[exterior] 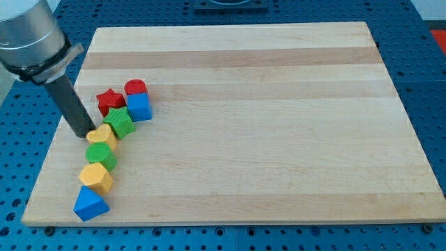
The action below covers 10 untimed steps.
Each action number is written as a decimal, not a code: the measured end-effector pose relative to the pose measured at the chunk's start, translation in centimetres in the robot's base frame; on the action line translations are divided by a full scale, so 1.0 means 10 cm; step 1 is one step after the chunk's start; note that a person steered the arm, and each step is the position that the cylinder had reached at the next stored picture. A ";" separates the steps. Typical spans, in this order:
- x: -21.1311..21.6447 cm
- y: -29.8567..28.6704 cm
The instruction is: Separate the green star and red star
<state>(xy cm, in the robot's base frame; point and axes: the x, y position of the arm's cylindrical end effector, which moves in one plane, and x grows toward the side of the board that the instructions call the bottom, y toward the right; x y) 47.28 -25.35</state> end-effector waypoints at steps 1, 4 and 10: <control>-0.08 -0.19; -0.32 -0.11; -0.86 0.32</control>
<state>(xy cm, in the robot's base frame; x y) 38.65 -22.17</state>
